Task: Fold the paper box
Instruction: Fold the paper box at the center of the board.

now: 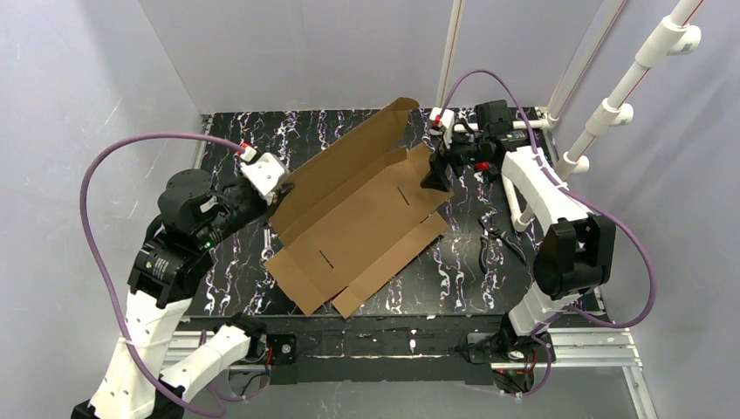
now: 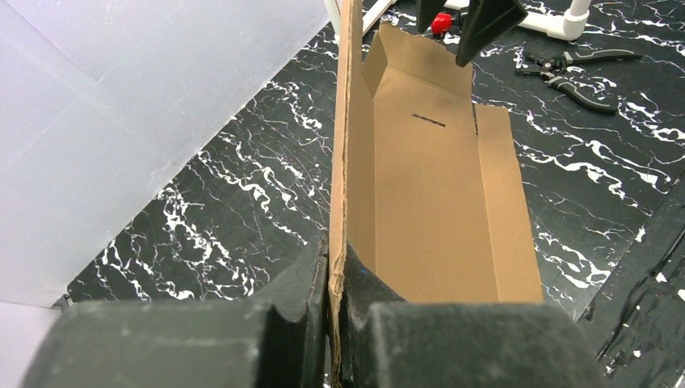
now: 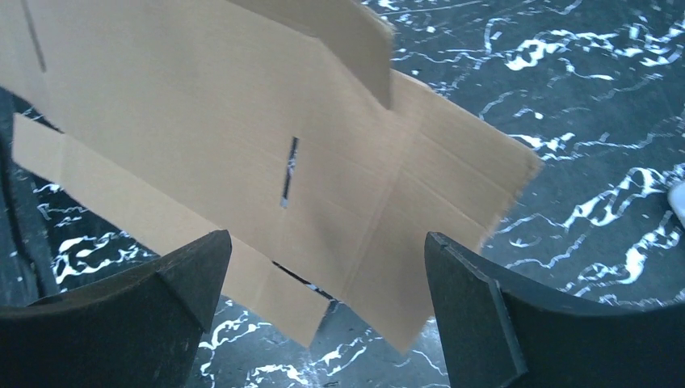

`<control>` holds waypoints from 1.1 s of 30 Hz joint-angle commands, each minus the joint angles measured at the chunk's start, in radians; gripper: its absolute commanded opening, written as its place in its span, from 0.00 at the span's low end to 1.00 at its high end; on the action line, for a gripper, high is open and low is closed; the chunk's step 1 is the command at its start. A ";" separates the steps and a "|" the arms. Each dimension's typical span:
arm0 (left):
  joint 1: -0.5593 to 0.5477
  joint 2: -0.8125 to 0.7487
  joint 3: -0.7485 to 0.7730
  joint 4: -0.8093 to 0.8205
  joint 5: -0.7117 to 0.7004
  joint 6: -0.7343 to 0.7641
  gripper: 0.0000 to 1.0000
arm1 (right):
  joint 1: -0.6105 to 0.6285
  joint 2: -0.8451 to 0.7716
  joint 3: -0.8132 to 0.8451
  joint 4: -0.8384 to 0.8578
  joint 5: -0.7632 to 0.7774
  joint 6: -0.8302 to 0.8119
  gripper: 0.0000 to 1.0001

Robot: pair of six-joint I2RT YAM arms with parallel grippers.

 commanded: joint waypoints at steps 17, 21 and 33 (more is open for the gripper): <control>-0.004 0.067 0.177 -0.033 0.036 0.101 0.00 | -0.059 0.141 0.096 0.229 -0.055 0.128 0.94; -0.004 0.058 0.180 -0.039 0.040 0.107 0.00 | -0.058 0.157 0.113 0.231 -0.107 0.113 0.86; -0.004 0.089 0.247 -0.042 0.046 0.136 0.00 | -0.058 0.121 0.073 0.286 -0.246 0.087 0.01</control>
